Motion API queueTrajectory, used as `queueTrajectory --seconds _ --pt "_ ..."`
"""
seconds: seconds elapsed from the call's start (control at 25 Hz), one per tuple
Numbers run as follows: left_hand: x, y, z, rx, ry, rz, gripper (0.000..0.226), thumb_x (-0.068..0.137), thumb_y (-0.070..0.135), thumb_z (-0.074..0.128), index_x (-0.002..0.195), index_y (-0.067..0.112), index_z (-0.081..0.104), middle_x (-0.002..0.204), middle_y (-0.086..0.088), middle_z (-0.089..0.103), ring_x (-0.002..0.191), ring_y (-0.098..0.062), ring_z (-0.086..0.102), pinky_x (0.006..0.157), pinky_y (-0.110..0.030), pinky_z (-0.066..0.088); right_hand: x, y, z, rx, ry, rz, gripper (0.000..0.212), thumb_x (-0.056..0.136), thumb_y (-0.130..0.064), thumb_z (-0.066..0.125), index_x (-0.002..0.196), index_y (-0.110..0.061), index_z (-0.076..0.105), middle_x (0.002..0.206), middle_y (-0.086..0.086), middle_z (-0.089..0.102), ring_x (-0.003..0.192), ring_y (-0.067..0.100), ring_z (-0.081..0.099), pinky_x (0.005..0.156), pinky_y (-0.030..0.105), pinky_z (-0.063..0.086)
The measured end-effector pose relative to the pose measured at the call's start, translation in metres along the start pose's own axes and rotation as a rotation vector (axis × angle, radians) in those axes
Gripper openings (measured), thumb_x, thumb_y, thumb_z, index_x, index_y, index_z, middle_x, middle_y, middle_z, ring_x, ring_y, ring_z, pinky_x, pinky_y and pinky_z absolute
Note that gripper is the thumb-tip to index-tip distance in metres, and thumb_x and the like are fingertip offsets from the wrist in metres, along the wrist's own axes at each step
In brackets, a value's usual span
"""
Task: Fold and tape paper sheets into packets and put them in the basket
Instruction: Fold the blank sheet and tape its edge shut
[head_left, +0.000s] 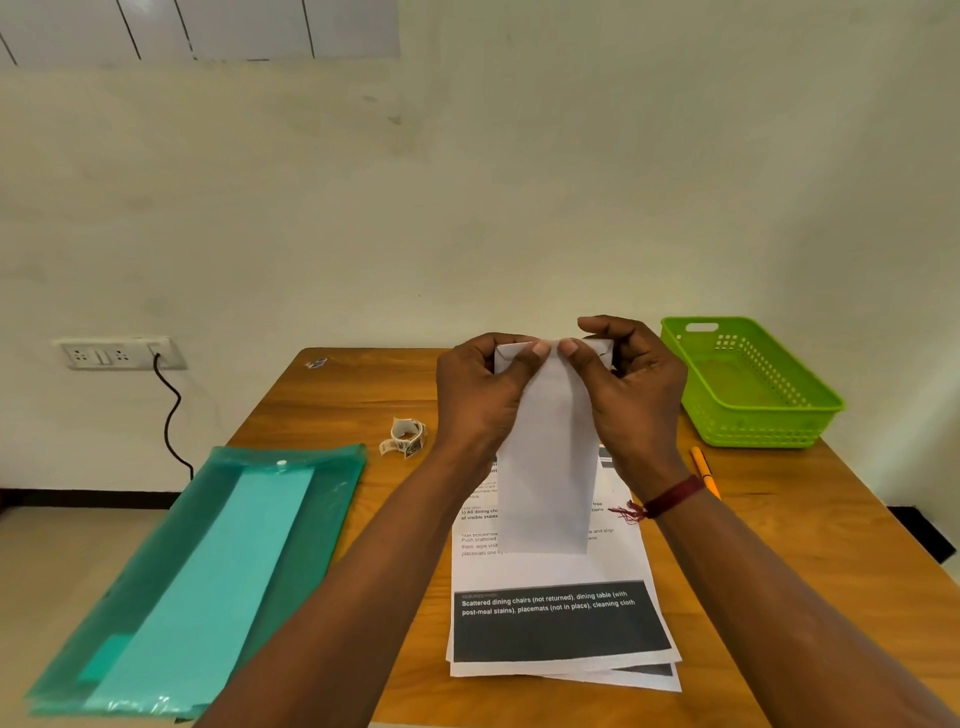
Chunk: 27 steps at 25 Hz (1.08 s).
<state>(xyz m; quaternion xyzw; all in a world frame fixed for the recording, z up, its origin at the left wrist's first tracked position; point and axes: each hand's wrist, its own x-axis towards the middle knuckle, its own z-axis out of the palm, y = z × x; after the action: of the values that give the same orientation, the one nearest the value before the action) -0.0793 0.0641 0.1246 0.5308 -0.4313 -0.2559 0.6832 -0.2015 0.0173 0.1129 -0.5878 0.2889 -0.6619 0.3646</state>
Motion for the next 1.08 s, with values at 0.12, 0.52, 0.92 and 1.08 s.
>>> queueTrajectory --seconds 0.12,0.52,0.92,1.08 --pt "0.001 0.001 -0.004 -0.029 -0.007 -0.020 0.002 0.083 0.017 0.077 0.081 0.018 0.075 0.076 0.005 0.074 0.069 -0.004 0.068 0.063 -0.020 0.055 0.002 0.000 -0.004 0.002 -0.017 -0.016 0.023 0.086 -0.005 0.070 0.103 -0.020 0.068 0.087 0.005 0.071 0.079 0.015 0.064 0.072 0.026 0.053" --pt "0.002 -0.005 -0.015 -0.084 -0.072 -0.079 0.017 0.089 0.017 0.069 0.102 0.008 0.075 0.094 -0.008 0.076 0.088 -0.018 0.071 0.080 -0.032 0.059 -0.002 0.001 -0.013 0.005 -0.091 0.006 0.032 0.101 -0.007 0.045 0.128 -0.021 0.055 0.088 0.015 0.067 0.081 0.017 0.062 0.073 0.035 0.055" --pt "0.006 -0.003 -0.025 -0.294 0.033 -0.153 0.019 0.088 0.017 0.069 0.101 0.005 0.074 0.099 -0.011 0.075 0.090 -0.020 0.069 0.088 -0.042 0.057 -0.018 0.019 -0.029 -0.016 -0.401 0.249 0.049 0.084 -0.023 0.070 0.129 -0.019 0.053 0.108 0.003 0.073 0.101 0.020 0.069 0.085 0.045 0.057" --pt "0.008 -0.004 -0.032 -0.387 0.030 -0.162 0.023 0.089 0.016 0.067 0.106 0.001 0.071 0.103 -0.014 0.073 0.091 -0.020 0.069 0.085 -0.039 0.058 -0.023 0.021 -0.038 -0.081 -0.475 0.292 0.026 0.087 -0.010 0.069 0.111 -0.020 0.064 0.102 -0.001 0.075 0.095 0.020 0.071 0.081 0.037 0.059"
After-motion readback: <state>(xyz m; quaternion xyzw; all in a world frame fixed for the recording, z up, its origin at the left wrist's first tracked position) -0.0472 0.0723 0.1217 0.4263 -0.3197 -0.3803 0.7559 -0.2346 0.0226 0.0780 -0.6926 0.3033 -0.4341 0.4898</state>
